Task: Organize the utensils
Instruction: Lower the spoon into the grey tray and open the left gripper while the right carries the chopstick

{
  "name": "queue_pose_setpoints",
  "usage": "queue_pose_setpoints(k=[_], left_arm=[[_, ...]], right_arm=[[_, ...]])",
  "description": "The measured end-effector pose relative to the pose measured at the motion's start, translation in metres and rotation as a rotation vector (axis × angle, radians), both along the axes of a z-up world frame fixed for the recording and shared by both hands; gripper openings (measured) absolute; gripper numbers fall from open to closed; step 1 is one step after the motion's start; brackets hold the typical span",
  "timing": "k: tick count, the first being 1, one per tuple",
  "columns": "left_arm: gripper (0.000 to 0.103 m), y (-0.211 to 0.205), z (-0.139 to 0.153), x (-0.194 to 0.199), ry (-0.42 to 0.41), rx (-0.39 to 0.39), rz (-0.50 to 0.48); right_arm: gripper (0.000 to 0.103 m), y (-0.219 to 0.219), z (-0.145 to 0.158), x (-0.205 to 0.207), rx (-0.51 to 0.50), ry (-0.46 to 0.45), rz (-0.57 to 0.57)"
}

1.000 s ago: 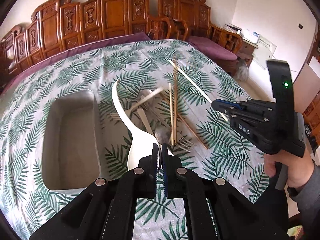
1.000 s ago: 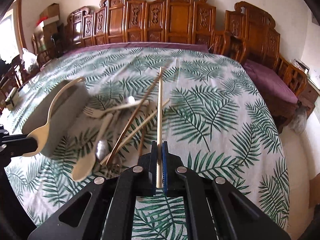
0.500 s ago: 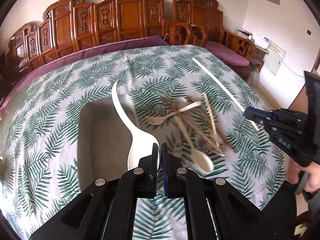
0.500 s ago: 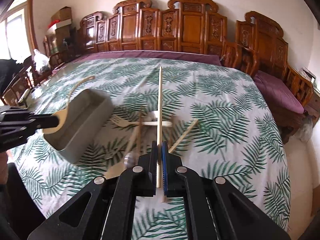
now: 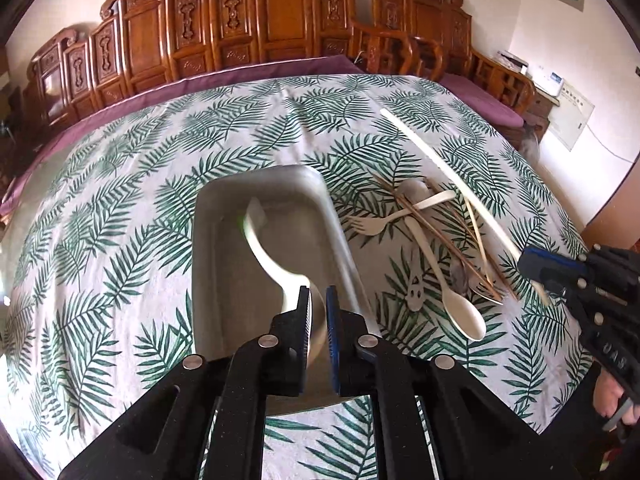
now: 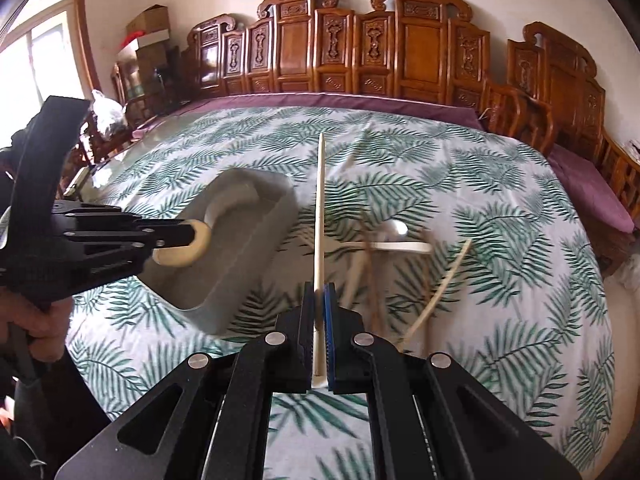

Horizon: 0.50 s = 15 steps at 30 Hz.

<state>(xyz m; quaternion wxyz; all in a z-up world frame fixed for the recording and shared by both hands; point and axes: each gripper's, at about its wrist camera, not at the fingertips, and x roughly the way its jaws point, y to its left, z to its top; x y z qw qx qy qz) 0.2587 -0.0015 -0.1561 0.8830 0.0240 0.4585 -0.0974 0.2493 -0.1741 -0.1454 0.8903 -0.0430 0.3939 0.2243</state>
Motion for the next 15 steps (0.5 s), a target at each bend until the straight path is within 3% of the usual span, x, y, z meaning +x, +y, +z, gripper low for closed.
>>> queue_pose_setpoints(k=[7,15], left_arm=[[0.012,0.027,0.009,-0.016,-0.033,-0.027,0.031],[0.028,0.067,0.027,-0.043,-0.094,-0.038,0.077]], right_arm=[[0.006,0.039,0.0,-0.002,0.021,0.026,0.048],[0.006,0.087,-0.011,0.0,0.027,0.073,0.078]])
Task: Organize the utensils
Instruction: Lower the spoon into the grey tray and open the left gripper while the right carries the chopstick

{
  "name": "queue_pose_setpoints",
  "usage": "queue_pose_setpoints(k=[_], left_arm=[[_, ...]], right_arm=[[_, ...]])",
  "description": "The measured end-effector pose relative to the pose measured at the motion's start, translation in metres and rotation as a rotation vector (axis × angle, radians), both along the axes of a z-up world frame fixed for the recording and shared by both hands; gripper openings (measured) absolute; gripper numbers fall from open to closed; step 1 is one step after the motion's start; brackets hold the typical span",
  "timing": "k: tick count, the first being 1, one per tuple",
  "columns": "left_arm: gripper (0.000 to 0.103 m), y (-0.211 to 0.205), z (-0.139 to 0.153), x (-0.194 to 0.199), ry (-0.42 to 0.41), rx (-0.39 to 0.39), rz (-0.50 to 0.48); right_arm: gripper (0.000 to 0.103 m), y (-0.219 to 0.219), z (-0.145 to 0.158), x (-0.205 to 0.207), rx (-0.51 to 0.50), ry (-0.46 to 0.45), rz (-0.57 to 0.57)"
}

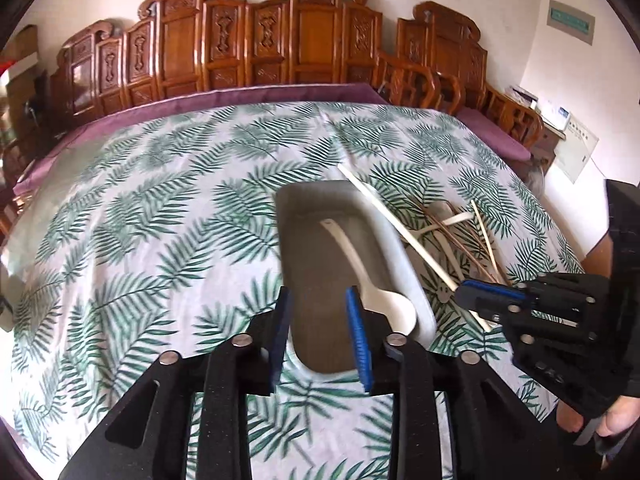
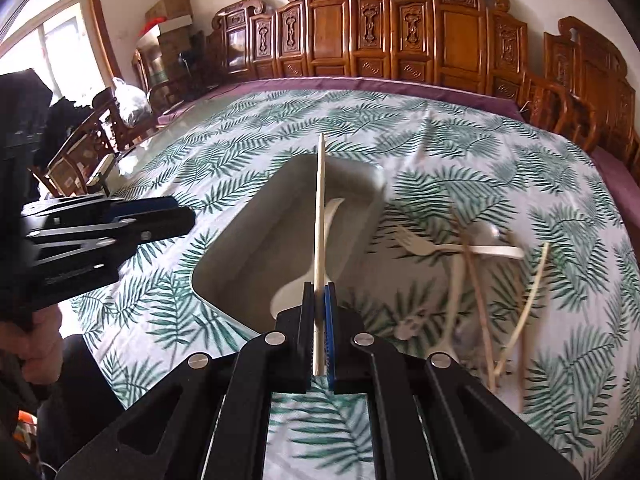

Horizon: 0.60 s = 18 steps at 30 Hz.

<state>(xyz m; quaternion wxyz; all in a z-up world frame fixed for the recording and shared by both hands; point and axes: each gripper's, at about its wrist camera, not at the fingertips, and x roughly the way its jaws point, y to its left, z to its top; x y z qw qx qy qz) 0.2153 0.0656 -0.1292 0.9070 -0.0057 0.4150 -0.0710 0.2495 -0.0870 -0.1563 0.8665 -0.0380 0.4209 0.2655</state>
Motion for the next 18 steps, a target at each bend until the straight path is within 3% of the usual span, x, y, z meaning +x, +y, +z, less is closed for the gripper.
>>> queue_pose_setpoints(k=[4,5,6,14,18], left_arm=[[0.033,0.017,0.005,-0.006,-0.009,0.0,0.022],[0.053,0.021,0.005,-0.007,-0.012,0.0,0.031],[0.065,0.025,0.007,-0.009,-0.025,0.005,0.045],[0.084,0.051,0.007,-0.02,-0.061,0.031,0.093],[0.087,0.062,0.005,-0.023,-0.073,0.047,0.106]], right_arm=[[0.006,0.018,-0.006,0.006,-0.003,0.027,-0.003],[0.006,0.021,-0.007,0.008,-0.006,0.032,-0.005],[0.006,0.024,-0.008,0.01,-0.01,0.037,-0.008],[0.006,0.044,-0.017,0.023,-0.045,0.071,-0.024],[0.006,0.052,-0.021,0.027,-0.067,0.08,-0.036]])
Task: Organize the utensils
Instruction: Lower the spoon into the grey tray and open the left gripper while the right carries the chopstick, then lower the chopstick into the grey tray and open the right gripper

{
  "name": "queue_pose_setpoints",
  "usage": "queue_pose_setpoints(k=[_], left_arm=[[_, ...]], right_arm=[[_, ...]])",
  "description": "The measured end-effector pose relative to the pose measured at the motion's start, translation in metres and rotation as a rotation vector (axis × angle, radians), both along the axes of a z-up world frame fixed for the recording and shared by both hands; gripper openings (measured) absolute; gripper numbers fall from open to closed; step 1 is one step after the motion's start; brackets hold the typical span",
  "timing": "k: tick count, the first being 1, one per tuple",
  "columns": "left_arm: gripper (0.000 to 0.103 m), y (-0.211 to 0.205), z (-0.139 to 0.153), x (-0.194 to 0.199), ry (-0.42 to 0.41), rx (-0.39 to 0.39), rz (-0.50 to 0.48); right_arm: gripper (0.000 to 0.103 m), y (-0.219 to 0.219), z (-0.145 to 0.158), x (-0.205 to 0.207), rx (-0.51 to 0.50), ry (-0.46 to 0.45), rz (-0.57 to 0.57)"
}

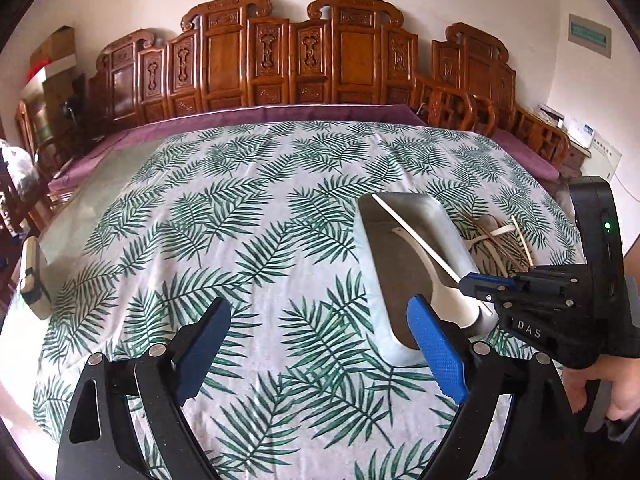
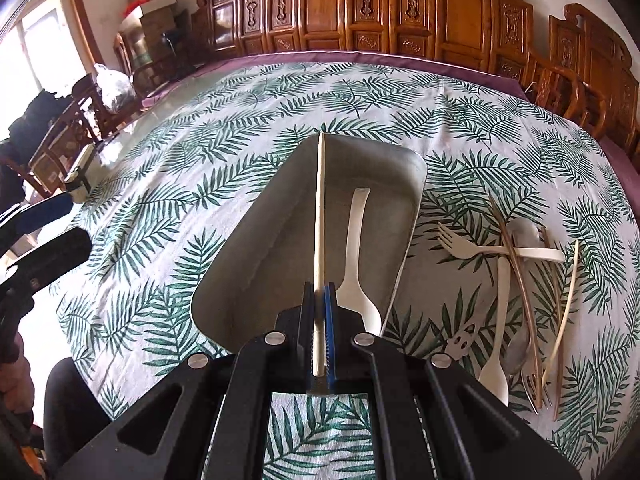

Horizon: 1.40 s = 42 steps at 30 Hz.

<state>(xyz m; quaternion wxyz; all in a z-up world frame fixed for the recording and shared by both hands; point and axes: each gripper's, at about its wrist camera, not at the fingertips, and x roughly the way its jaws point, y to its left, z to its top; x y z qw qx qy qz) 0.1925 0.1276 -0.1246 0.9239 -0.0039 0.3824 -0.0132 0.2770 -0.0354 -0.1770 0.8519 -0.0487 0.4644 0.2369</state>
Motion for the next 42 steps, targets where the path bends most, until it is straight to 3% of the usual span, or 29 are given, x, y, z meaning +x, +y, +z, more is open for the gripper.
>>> queue_pose_setpoints(k=[10,18,28,32,42], left_arm=[[0.087,0.013,-0.007,-0.002,0.015,-0.007,0.013],[0.087,0.009,-0.006,-0.003,0.012,-0.008,0.0],[0.087,-0.027,0.001,-0.016,-0.007,-0.012,-0.082],[0.087,-0.05,0.001,-0.019,-0.01,-0.004,-0.118],[0.087,-0.098,-0.006,-0.015,0.012,-0.035,-0.164]], right_arm=[[0.006,0.012,-0.006,0.007,-0.018,0.017,-0.016],[0.01,0.002,0.0,0.002,0.045,-0.006,0.016],[0.01,-0.077,0.024,-0.015,0.056,-0.088,-0.018],[0.024,-0.124,0.024,-0.012,0.026,-0.106,-0.073],[0.024,-0.194,-0.021,0.016,-0.011,-0.024,-0.209]])
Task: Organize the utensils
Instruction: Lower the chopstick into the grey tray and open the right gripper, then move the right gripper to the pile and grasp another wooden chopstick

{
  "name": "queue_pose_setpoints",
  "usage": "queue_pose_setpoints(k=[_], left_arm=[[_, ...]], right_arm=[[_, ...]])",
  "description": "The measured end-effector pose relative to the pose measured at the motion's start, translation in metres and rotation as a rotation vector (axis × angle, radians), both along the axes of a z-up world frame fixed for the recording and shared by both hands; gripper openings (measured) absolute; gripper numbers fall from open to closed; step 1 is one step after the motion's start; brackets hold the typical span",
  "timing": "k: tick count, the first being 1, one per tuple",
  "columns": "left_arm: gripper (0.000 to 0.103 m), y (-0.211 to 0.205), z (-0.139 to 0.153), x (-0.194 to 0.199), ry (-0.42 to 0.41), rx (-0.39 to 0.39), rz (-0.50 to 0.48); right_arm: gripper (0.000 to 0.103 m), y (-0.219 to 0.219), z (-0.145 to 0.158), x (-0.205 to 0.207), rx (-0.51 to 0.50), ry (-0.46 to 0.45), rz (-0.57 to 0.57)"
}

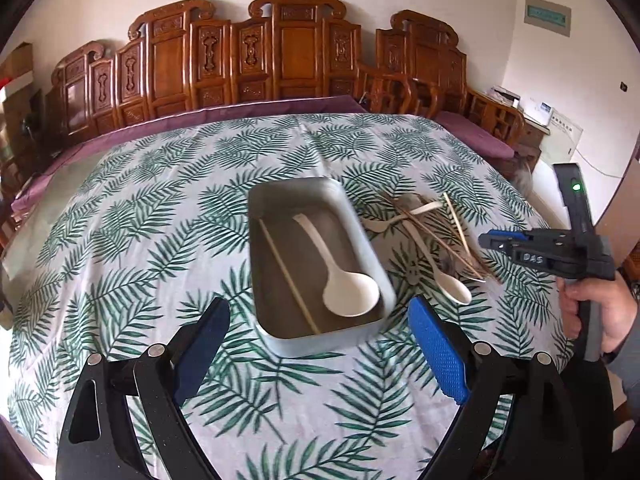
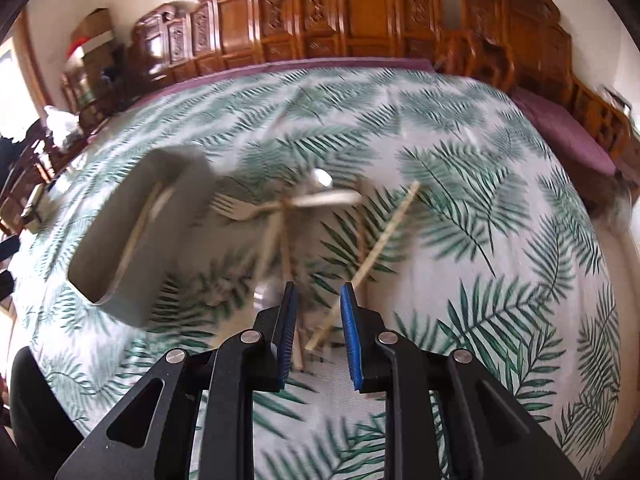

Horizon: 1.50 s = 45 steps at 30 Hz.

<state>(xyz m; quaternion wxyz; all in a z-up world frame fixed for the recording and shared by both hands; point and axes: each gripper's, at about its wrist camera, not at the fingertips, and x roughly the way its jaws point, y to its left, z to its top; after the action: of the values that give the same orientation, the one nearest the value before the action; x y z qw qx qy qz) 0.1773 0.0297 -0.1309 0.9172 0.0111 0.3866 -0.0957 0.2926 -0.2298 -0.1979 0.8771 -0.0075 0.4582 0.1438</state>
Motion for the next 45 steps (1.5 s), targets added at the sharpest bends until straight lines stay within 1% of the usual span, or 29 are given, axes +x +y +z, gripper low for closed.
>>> queue_pose_setpoints(k=[5,11,15,18,19,20,26,28,31,32,41,45], left_arm=[[0.087,-0.018,-0.001,0.001,0.003,-0.004,-0.022],[0.087,-0.034,-0.004,0.003,0.013,-0.008,-0.041],[0.087,-0.042,-0.008,0.004,0.026,-0.002,-0.051],[0.087,-0.047,-0.011,0.003,0.036,0.001,-0.06],[0.087,-0.05,-0.012,0.003,0.039,0.004,-0.064],[0.087,-0.052,-0.012,0.003,0.041,0.007,-0.067],[0.087,-0.065,-0.016,0.004,0.055,0.019,-0.08],[0.087,-0.07,-0.018,0.004,0.058,0.024,-0.085],[0.087,-0.078,-0.021,0.007,0.066,0.029,-0.091],[0.087,-0.081,-0.022,0.007,0.068,0.031,-0.094],[0.087,-0.109,-0.033,0.028,0.095,0.032,-0.104],[0.087,-0.12,-0.038,0.042,0.113,0.016,-0.097]], right_arm=[[0.024,-0.01,-0.023,0.011,-0.003,0.042,-0.033],[0.024,-0.014,-0.025,0.028,0.023,0.053,-0.062],[0.024,-0.016,-0.029,0.041,0.032,0.085,-0.098],[0.024,-0.02,-0.033,0.049,0.061,0.109,-0.124],[0.022,-0.021,-0.033,0.051,0.065,0.116,-0.127],[0.017,-0.022,-0.035,0.053,0.072,0.127,-0.131],[0.014,-0.025,-0.041,0.057,0.084,0.161,-0.127],[0.013,-0.027,-0.04,0.056,0.087,0.161,-0.129],[0.006,-0.032,-0.036,0.053,0.093,0.15,-0.13],[0.006,-0.034,-0.034,0.05,0.096,0.147,-0.127],[0.005,-0.057,-0.011,0.016,0.099,0.095,-0.09],[0.005,-0.061,-0.004,-0.002,0.072,0.072,-0.05]])
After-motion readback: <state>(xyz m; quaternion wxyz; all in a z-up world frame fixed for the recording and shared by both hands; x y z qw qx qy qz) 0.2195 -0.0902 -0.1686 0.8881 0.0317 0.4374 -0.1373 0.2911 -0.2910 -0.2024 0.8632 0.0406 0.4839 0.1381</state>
